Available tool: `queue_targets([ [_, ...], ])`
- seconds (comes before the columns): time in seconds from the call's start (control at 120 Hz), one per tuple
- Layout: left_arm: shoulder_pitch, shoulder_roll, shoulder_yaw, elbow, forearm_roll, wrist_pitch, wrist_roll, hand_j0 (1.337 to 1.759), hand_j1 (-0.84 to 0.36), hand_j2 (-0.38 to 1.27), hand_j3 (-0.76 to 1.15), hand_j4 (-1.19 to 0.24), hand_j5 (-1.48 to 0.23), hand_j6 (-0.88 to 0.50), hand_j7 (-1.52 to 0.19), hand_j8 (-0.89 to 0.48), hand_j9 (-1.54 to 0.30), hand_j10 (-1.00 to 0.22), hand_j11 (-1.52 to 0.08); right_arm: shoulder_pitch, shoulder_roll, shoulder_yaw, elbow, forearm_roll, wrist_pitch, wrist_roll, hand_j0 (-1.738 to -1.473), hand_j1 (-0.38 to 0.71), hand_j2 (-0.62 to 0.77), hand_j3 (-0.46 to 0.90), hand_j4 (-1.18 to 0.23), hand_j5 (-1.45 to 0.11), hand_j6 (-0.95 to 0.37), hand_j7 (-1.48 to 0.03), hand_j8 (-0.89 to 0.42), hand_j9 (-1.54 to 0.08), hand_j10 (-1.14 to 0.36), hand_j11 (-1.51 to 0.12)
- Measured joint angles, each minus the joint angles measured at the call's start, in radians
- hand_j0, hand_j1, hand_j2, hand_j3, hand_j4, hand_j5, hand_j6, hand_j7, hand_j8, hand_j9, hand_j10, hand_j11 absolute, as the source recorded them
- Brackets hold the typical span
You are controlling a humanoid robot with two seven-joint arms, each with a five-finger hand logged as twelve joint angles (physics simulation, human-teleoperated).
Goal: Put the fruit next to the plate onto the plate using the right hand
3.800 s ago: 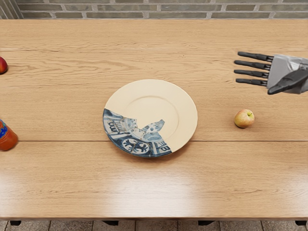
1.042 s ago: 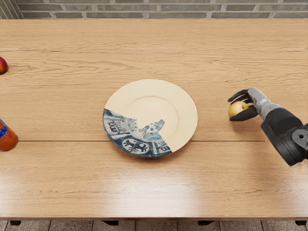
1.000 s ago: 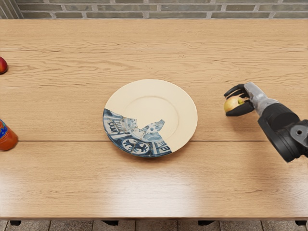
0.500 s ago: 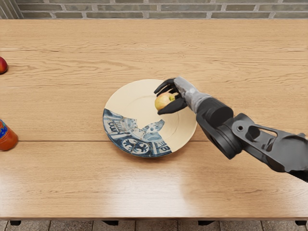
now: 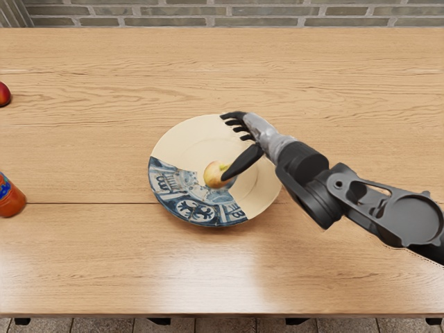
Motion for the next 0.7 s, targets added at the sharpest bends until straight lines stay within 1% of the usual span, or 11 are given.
queue_targets([
  [0.033, 0.000, 0.000, 0.000, 0.000, 0.000, 0.000, 0.000, 1.658, 0.35, 0.00, 0.00, 0.00, 0.00, 0.00, 0.00, 0.00, 0.00, 0.00, 0.00, -0.002, -0.019, 0.040, 0.002, 0.002, 0.064, 0.000, -1.656, -0.17, 0.03, 0.00, -0.19, -0.26, -0.15, -0.25, -0.11, -0.26, -0.15, -0.26],
  [0.083, 0.000, 0.000, 0.000, 0.000, 0.000, 0.000, 0.000, 1.658, 0.35, 0.00, 0.00, 0.00, 0.00, 0.00, 0.00, 0.00, 0.00, 0.00, 0.00, -0.016, -0.041, 0.133, 0.004, 0.019, 0.214, 0.000, -1.657, -0.21, 0.02, 0.00, -0.15, -0.21, -0.12, -0.20, -0.09, -0.21, -0.12, -0.21],
  [0.183, 0.000, 0.000, 0.000, 0.000, 0.000, 0.000, 0.000, 1.658, 0.35, 0.00, 0.00, 0.00, 0.00, 0.00, 0.00, 0.00, 0.00, 0.00, 0.00, -0.069, -0.073, 0.317, 0.005, 0.152, 0.528, 0.000, -1.657, -0.25, 0.01, 0.00, -0.10, -0.14, -0.09, -0.14, -0.07, -0.14, -0.09, -0.14],
  [0.258, 0.000, 0.000, 0.000, 0.000, 0.000, 0.000, 0.000, 1.658, 0.35, 0.00, 0.00, 0.00, 0.00, 0.00, 0.00, 0.00, 0.00, 0.00, 0.00, -0.153, -0.088, 0.460, -0.002, 0.303, 0.757, 0.000, -1.657, -0.27, 0.01, 0.00, -0.08, -0.11, -0.07, -0.11, -0.06, -0.11, -0.07, -0.11],
  [0.317, 0.001, 0.000, 0.000, 0.000, 0.000, 0.000, 0.000, 1.658, 0.35, 0.00, 0.00, 0.00, 0.00, 0.00, 0.00, 0.00, 0.00, 0.00, 0.00, -0.237, -0.095, 0.566, -0.015, 0.452, 0.871, 0.000, -1.658, -0.28, 0.00, 0.00, -0.07, -0.09, -0.06, -0.09, -0.05, -0.09, -0.06, -0.09],
  [0.417, 0.000, 0.000, 0.000, 0.000, 0.000, 0.000, 0.000, 1.658, 0.35, 0.00, 0.00, 0.00, 0.00, 0.00, 0.00, 0.00, 0.00, 0.00, 0.00, -0.389, -0.116, 0.707, -0.046, 0.694, 0.964, 0.000, -1.658, -0.30, 0.00, 0.00, -0.05, -0.07, -0.05, -0.07, -0.04, -0.07, -0.05, -0.07],
  [0.525, 0.000, 0.000, 0.000, 0.000, 0.000, 0.000, 0.000, 1.658, 0.35, 0.00, 0.00, 0.00, 0.00, 0.00, 0.00, 0.00, 0.00, 0.00, 0.00, -0.541, -0.126, 0.872, -0.085, 0.828, 1.001, 0.000, -1.658, -0.31, 0.00, 0.00, -0.04, -0.05, -0.04, -0.05, -0.03, -0.05, -0.04, -0.05],
  [0.608, 0.000, 0.000, 0.000, 0.000, 0.000, 0.000, 0.000, 1.658, 0.35, 0.00, 0.00, 0.00, 0.00, 0.00, 0.00, 0.00, 0.00, 0.00, 0.00, -0.602, -0.140, 0.954, -0.116, 0.875, 1.012, 0.000, -1.658, -0.31, 0.00, 0.00, -0.03, -0.05, -0.03, -0.05, -0.03, -0.05, -0.03, -0.05],
  [0.7, 0.001, 0.000, 0.000, 0.000, -0.001, 0.000, 0.000, 1.658, 0.35, 0.00, 0.00, 0.00, 0.00, 0.00, 0.00, 0.00, 0.00, 0.00, 0.00, -0.639, -0.172, 1.011, -0.162, 0.921, 1.018, 0.000, -1.658, -0.31, 0.00, 0.00, -0.03, -0.04, -0.03, -0.04, -0.03, -0.04, -0.03, -0.04],
])
